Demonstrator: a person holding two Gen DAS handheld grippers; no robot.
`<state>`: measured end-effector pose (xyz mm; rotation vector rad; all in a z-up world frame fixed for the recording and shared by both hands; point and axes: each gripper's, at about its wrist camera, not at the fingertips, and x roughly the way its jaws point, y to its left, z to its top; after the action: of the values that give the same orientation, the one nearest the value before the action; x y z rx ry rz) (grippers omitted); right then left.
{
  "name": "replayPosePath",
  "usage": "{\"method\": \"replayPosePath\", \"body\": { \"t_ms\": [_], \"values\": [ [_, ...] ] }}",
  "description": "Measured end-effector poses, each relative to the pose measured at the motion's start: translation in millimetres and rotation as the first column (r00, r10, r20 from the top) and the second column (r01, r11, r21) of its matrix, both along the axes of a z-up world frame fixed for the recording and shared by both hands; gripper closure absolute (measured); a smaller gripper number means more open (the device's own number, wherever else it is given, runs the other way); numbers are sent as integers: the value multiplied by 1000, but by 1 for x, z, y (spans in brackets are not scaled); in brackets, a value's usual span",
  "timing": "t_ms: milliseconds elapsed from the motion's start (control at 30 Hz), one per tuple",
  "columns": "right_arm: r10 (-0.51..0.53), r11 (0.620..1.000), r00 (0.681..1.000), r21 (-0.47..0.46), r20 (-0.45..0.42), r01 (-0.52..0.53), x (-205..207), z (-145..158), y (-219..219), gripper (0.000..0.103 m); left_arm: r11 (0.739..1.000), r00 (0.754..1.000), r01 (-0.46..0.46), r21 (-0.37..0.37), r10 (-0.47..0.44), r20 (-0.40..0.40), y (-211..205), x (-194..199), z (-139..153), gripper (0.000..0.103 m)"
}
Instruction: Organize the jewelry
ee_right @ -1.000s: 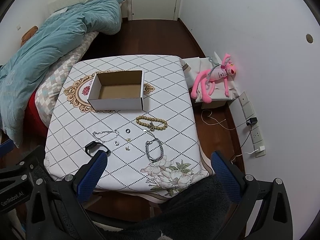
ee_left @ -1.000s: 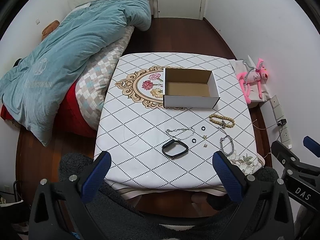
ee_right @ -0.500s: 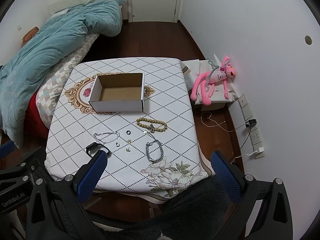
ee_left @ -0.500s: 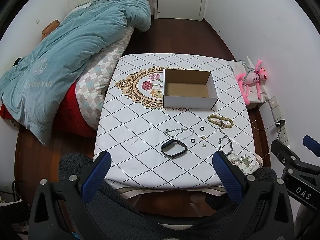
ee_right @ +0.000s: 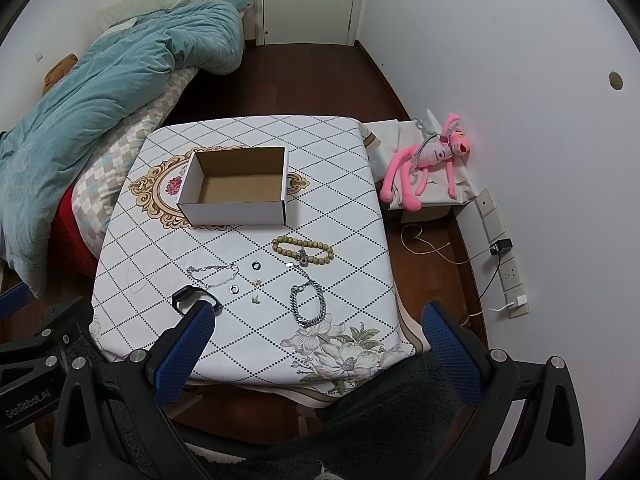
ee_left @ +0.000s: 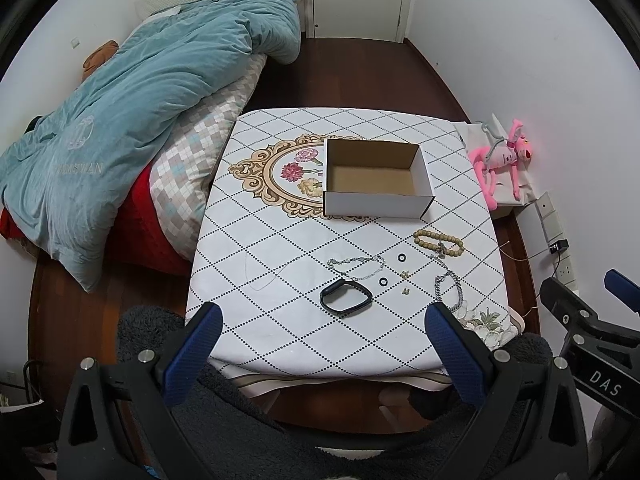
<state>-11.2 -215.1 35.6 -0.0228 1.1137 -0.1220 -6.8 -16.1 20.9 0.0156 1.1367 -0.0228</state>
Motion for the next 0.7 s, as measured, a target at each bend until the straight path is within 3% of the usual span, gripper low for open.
{"method": "replayPosePath", "body": {
  "t_ms": [700],
  "values": [
    [1,1000,1000,7,12,-1,4,8,-1,0,1000,1000,2,-9,-2,-4,-7,-3,4,0]
  ]
}}
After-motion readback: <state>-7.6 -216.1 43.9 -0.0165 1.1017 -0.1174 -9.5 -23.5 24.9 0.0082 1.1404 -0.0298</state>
